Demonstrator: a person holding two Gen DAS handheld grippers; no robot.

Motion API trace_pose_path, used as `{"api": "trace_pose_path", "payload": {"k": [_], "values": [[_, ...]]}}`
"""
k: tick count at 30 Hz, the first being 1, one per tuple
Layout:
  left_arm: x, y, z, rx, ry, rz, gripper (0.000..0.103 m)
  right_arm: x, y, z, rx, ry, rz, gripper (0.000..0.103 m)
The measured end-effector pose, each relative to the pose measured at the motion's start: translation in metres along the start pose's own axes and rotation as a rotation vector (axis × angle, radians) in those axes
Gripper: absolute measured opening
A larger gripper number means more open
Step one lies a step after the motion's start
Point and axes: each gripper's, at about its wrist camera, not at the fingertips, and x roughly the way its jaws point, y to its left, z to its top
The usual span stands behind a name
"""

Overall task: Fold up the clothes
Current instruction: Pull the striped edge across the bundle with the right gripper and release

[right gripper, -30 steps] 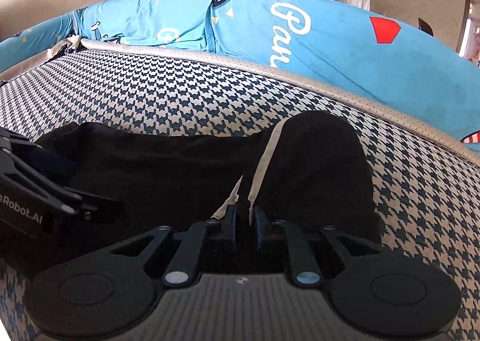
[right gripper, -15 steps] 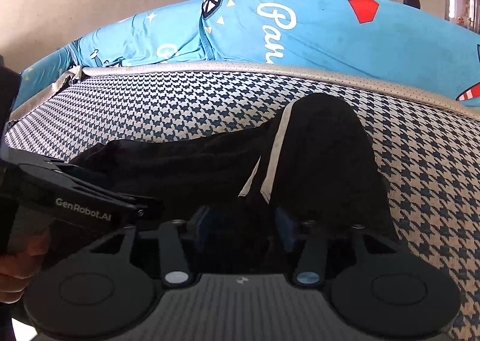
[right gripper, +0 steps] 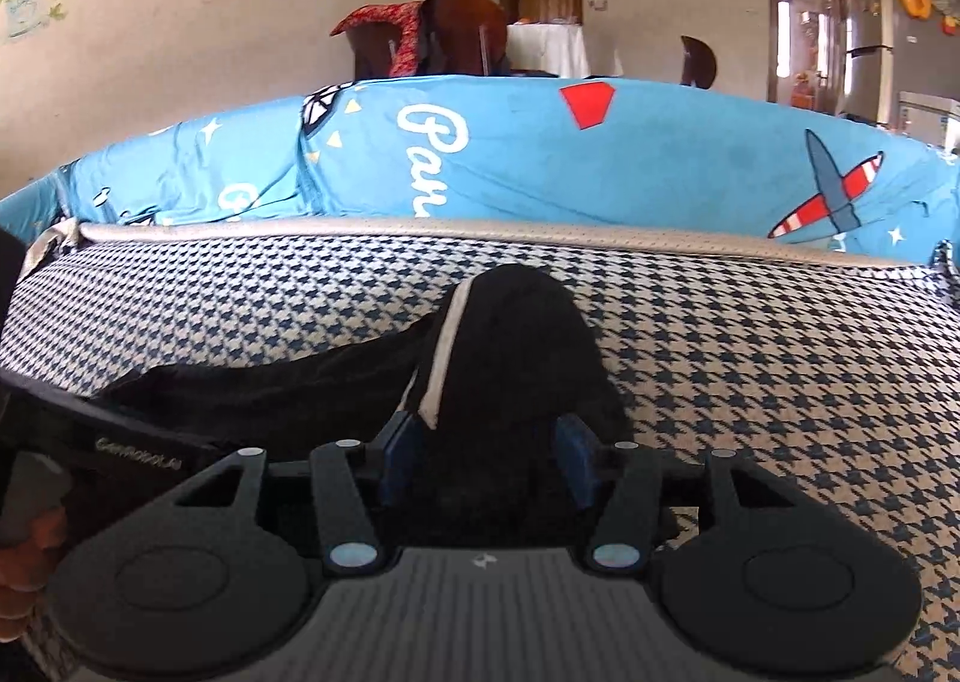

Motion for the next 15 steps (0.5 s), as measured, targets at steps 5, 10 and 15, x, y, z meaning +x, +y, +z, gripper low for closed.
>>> {"api": "trace_pose_path", "payload": {"k": [5, 10, 15], "values": [[0.006, 0.004, 0.0, -0.008, 0.006, 0.001, 0.103, 0.02, -0.014, -0.003, 0.085, 0.082, -0.056, 0.052], [0.006, 0.006, -0.003, -0.015, 0.013, 0.002, 0.103, 0.031, -0.01, -0.015, 0.079, 0.162, -0.041, 0.053], [0.005, 0.004, -0.014, 0.015, -0.004, 0.026, 0.103, 0.03, -0.005, -0.02, 0.05, 0.152, -0.058, 0.054]]}}
